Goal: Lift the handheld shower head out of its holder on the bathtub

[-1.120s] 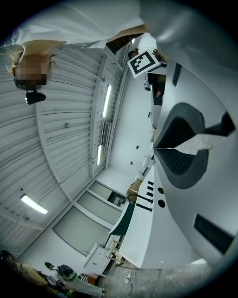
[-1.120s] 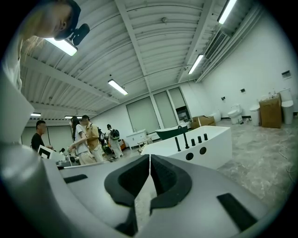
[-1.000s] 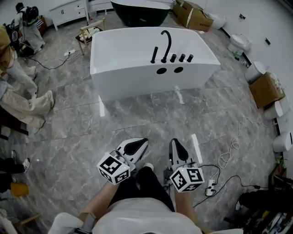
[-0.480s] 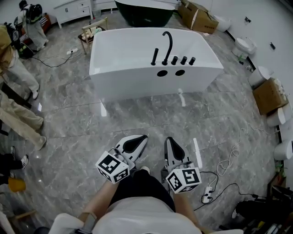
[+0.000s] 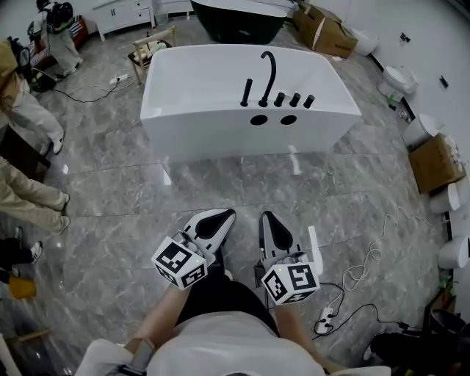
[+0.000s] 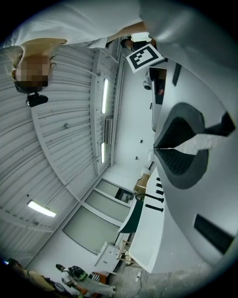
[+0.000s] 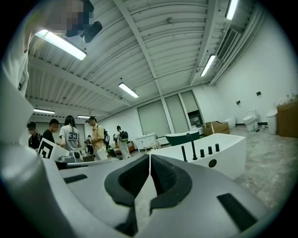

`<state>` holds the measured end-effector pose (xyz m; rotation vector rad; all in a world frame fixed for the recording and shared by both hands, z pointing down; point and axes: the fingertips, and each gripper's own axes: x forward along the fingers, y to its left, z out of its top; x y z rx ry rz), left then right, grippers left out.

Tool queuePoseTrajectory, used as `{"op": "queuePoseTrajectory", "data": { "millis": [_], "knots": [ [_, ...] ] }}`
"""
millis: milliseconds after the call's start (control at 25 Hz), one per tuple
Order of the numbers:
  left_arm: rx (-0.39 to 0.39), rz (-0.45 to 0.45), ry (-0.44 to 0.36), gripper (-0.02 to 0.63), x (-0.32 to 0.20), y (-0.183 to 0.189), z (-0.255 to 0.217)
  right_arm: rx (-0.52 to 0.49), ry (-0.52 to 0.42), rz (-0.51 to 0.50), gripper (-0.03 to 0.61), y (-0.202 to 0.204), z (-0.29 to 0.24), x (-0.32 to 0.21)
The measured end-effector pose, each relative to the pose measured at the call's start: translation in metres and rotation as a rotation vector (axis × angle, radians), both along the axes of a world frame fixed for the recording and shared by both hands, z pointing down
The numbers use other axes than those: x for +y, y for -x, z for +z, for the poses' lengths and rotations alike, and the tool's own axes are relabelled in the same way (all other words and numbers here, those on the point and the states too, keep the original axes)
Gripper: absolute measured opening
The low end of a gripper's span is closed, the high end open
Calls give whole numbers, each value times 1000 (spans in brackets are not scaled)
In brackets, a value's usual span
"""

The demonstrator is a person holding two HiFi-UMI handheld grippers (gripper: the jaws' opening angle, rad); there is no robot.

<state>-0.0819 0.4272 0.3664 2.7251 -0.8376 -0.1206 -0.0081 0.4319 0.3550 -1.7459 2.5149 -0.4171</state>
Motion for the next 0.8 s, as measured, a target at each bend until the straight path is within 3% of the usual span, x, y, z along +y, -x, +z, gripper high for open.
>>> {"op": "queuePoseTrajectory", "data": {
  "millis": [320, 800],
  "knots": [
    [-3, 1, 14, 11, -42, -19, 8, -13, 18, 2, 20, -18, 11, -39],
    [-12, 2, 24, 11, -137, -41, 3, -5, 29, -3, 20, -36, 7, -138]
  ]
}}
